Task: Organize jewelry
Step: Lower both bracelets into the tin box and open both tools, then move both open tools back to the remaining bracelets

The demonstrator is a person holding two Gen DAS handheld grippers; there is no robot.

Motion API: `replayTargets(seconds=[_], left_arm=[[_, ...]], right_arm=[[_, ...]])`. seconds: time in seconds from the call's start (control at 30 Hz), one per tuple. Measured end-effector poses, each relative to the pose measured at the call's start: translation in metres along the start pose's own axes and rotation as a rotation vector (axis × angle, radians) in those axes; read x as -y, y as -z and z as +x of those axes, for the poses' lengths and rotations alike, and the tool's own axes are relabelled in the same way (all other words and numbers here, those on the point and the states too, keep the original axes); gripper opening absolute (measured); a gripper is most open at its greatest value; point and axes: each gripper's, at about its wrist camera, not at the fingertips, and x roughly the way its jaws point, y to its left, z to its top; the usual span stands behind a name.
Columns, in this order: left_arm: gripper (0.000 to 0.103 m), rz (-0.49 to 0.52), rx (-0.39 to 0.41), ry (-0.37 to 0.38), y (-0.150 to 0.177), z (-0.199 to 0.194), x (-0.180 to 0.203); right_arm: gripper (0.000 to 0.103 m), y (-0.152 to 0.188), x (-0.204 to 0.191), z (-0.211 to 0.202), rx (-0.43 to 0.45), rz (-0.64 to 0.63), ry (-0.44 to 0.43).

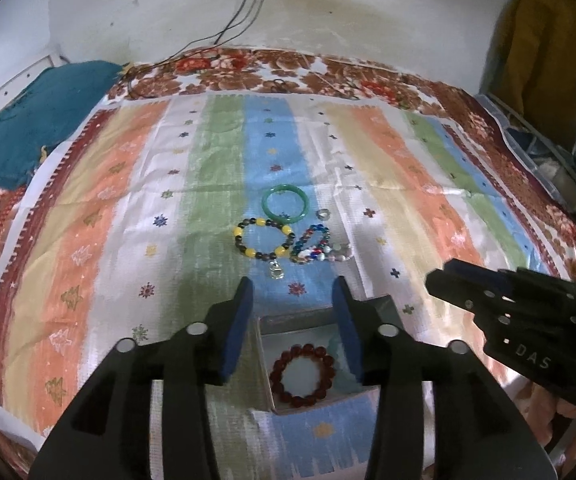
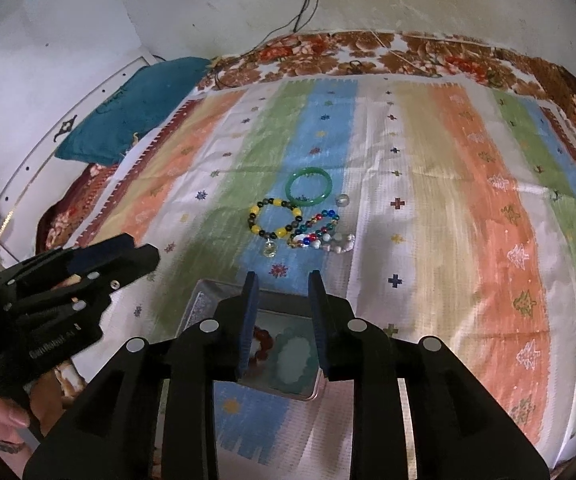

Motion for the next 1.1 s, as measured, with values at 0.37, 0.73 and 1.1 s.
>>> replayTargets(seconds=[0.37,0.73,1.1], left_arm=[[0.076,-0.052,-0.041,-0.046,-0.009,0.021,-0.015],[0.080,-0.088,-0.089,-0.076,-0.027,0.051,-0.030],[0.082,-0.101,-0.135,-0.100,-0.032,0.076,-0.044]], right_arm=[[0.052,-0.004,0.008,0.013,-0.018,-0.002,0.052],[0.064,-0.021,0.024,0.037,-0.031,0.023,0.078],[0.065,-0.027,0.023,0.055,-0.048,0.005,0.100]])
